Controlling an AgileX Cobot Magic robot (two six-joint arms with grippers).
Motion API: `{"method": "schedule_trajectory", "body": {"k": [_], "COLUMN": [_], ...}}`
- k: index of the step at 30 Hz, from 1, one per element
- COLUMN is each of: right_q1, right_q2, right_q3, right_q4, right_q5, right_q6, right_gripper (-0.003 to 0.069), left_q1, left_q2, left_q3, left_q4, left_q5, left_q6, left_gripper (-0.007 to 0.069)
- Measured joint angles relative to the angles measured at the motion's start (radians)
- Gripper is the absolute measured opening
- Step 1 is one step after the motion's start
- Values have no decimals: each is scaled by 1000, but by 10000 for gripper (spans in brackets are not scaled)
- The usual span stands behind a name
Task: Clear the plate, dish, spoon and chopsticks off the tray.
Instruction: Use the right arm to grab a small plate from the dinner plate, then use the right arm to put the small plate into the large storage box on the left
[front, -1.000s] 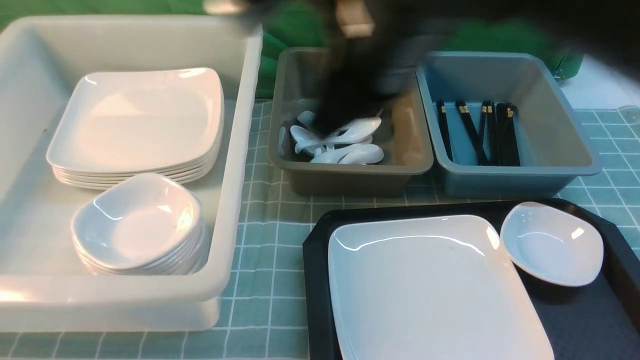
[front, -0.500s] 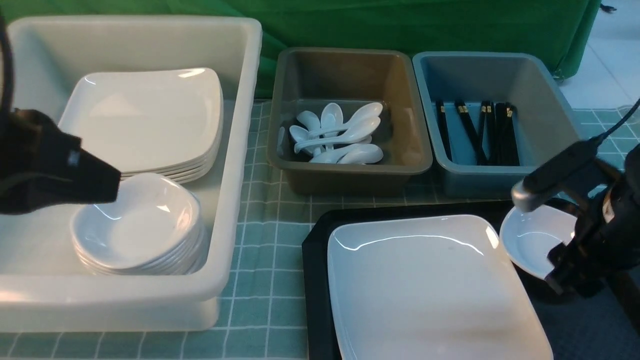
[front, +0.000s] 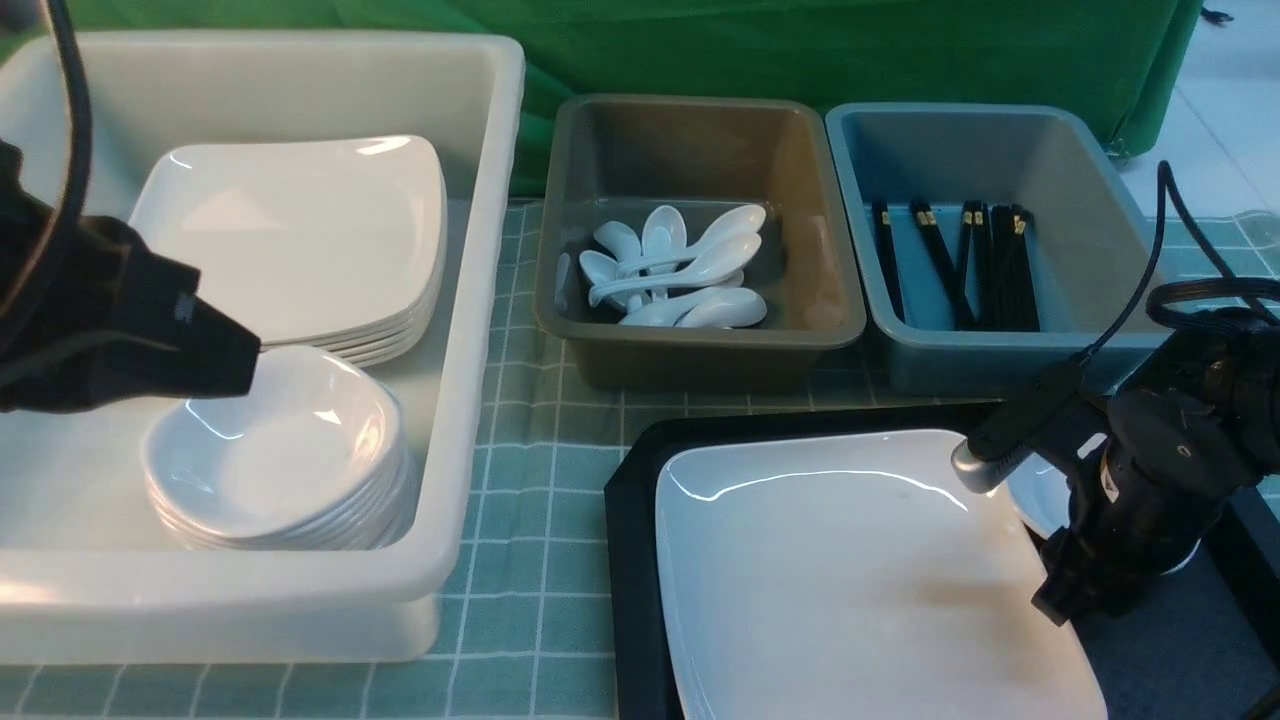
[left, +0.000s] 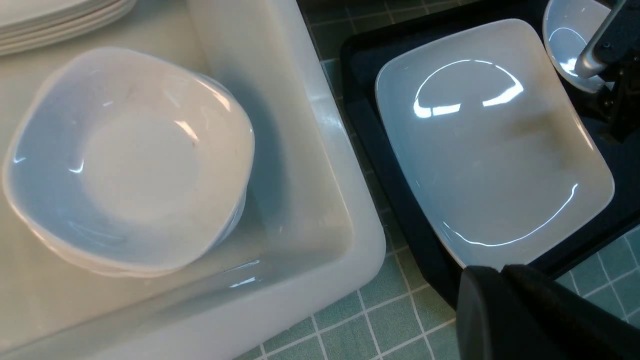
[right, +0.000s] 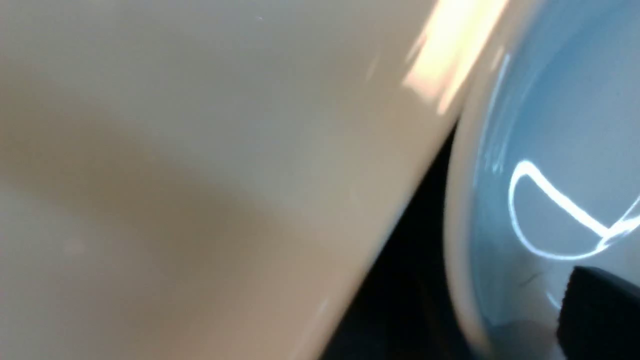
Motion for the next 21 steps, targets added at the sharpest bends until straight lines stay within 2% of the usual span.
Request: {"method": "schedule_trajectory", "body": {"k": [3, 8, 11, 14, 15, 18, 21], "right_q1": [1, 5, 2, 0, 0, 2, 28], "right_q2": [-11, -88, -191, -337, -345, -443, -440], "right_q3": [-1, -2, -1, -33, -38, -175, -274], "right_q4": [-13, -16, 33, 171, 181, 437, 589], "right_q5": [4, 63, 117, 138, 135, 107, 95], "right_q6": [7, 23, 34, 0, -7, -167, -291], "right_gripper": [159, 97, 62, 60, 60, 60, 60], "left_q1": [0, 0, 0, 0, 0, 0, 0], "left_q2": [0, 0, 0, 0, 0, -1, -13], "left_q3": [0, 0, 0, 0, 0, 0, 0], "left_q4": [0, 1, 5, 27, 30, 95, 152], "left_q5": [-3, -15, -16, -16, -16, -17, -27], "left_q6": [0, 2, 2, -12, -14, -57, -97], "left_gripper": [10, 10, 10, 10, 10, 10, 10]}}
